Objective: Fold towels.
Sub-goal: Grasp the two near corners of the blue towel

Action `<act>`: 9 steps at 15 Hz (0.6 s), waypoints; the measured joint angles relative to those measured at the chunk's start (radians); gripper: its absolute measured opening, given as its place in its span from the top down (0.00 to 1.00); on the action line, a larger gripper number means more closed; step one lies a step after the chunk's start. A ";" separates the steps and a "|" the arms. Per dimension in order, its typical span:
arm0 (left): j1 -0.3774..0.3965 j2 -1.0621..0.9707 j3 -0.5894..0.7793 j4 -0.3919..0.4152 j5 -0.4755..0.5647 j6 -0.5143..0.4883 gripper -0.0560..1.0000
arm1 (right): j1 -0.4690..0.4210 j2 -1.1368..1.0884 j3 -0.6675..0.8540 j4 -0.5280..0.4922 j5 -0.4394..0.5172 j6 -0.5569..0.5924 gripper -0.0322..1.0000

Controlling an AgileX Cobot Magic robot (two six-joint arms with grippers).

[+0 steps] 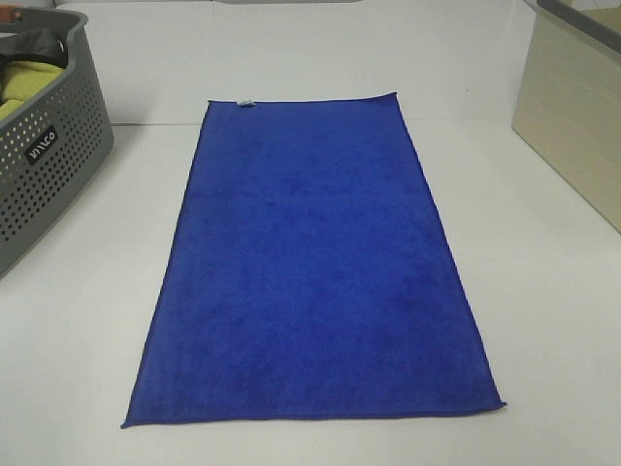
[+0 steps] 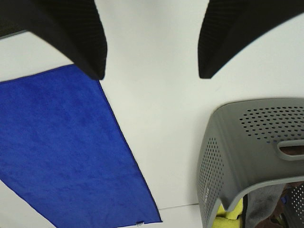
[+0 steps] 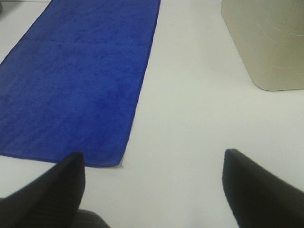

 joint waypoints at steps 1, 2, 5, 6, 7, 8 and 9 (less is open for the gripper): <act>0.000 0.000 0.000 0.000 0.000 0.000 0.42 | 0.000 0.000 0.000 0.000 0.000 0.000 0.24; 0.000 0.000 0.000 0.000 0.000 0.000 0.42 | 0.000 0.000 0.000 0.000 0.000 0.000 0.24; 0.000 0.000 0.000 0.000 0.000 0.000 0.42 | 0.000 0.000 0.000 0.000 0.000 0.000 0.24; 0.000 0.000 0.000 0.000 0.000 0.000 0.42 | 0.000 0.000 0.000 0.000 0.000 0.000 0.24; 0.000 0.000 0.000 0.000 0.000 0.000 0.42 | 0.000 0.000 0.000 0.000 0.000 0.000 0.24; 0.000 0.000 0.000 0.000 0.000 0.000 0.42 | 0.000 0.000 0.000 0.000 0.000 0.000 0.24; 0.000 0.000 0.000 0.000 0.000 0.000 0.42 | 0.000 0.000 0.000 0.000 0.000 0.000 0.24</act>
